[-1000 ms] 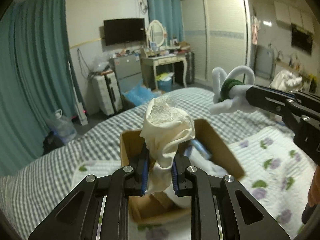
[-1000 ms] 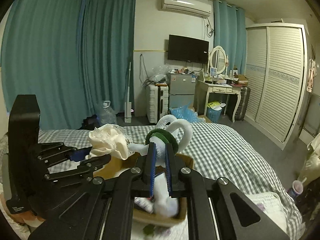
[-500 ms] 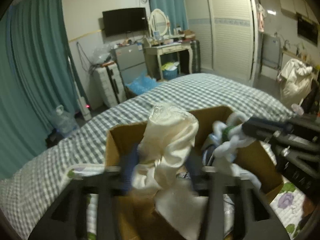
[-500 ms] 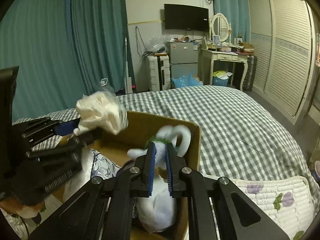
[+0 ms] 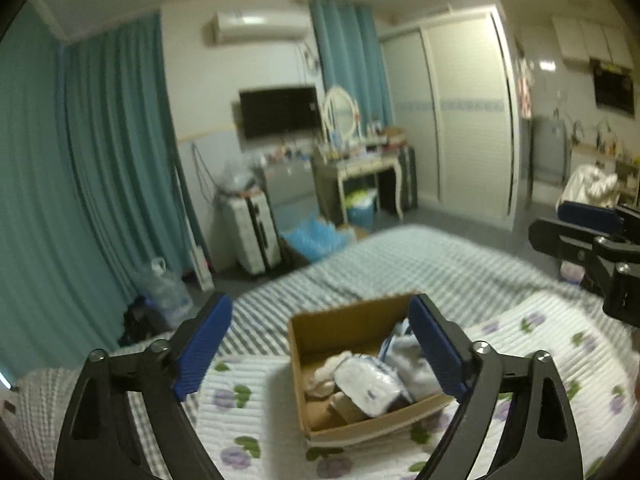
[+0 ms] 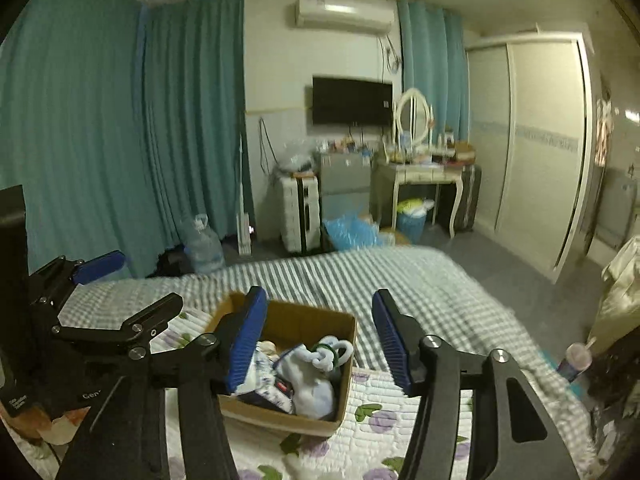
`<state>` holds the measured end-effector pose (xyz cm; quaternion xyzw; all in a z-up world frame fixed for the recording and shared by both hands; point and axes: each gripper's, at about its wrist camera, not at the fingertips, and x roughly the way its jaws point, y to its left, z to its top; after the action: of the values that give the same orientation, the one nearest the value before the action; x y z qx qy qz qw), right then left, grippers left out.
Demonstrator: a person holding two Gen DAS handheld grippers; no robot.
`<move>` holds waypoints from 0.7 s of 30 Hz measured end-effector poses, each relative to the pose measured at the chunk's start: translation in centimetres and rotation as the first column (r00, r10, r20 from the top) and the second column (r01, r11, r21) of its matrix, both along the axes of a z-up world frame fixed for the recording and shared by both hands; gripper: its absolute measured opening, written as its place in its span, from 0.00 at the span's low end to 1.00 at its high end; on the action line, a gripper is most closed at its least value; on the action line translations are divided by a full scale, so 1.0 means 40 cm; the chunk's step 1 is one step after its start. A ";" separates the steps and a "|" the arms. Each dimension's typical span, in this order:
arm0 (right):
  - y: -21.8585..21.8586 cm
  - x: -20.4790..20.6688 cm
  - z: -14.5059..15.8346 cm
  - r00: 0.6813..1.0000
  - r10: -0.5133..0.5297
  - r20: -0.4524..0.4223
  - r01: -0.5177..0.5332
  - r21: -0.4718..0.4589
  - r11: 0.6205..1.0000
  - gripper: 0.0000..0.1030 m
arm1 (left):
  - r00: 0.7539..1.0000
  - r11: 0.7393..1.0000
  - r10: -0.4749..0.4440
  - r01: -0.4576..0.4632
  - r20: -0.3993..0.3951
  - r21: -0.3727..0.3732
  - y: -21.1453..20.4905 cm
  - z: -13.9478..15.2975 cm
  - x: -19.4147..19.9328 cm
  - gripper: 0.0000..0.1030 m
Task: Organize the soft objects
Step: 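Drop the hair tie bundle into the box with the right tool while the left tool drops the cream cloth, then grasp the small white item on the quilt with the right tool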
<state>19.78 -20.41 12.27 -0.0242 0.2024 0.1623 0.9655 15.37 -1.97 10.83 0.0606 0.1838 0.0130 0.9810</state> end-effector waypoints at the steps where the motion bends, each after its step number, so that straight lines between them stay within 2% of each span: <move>1: -0.006 -0.041 0.030 1.000 0.000 0.017 0.000 -0.007 1.000 0.61 | 1.000 1.000 0.004 -0.004 0.025 -0.008 0.002 0.022 -0.035 0.89; 6: -0.022 -0.213 0.113 0.998 0.022 0.065 -0.020 -0.042 0.999 0.79 | 0.996 0.998 0.001 0.005 0.084 -0.062 0.012 0.073 -0.172 0.89; 8: -0.021 -0.262 0.118 0.997 0.038 0.074 -0.034 -0.053 0.998 0.86 | 0.995 0.997 0.016 -0.009 0.098 -0.075 0.018 0.070 -0.211 0.90; 11: -0.019 -0.325 0.099 0.995 0.064 0.074 -0.059 -0.064 0.996 0.90 | 0.994 0.996 0.050 -0.042 0.098 -0.085 0.022 0.039 -0.255 0.89; 16: -0.004 -0.334 0.003 0.995 0.096 0.030 -0.094 -0.071 0.993 0.91 | 0.995 0.993 0.091 -0.087 0.040 -0.083 0.034 -0.063 -0.258 0.89; 21: 0.020 -0.291 -0.157 0.993 0.107 -0.050 -0.112 -0.096 0.989 0.91 | 0.989 0.985 0.109 -0.120 -0.096 -0.121 0.044 -0.220 -0.205 0.89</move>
<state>8.13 -19.60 5.98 -0.0794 0.2299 0.2054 0.9480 7.16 -0.22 2.02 -0.0117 0.2310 0.0551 0.9713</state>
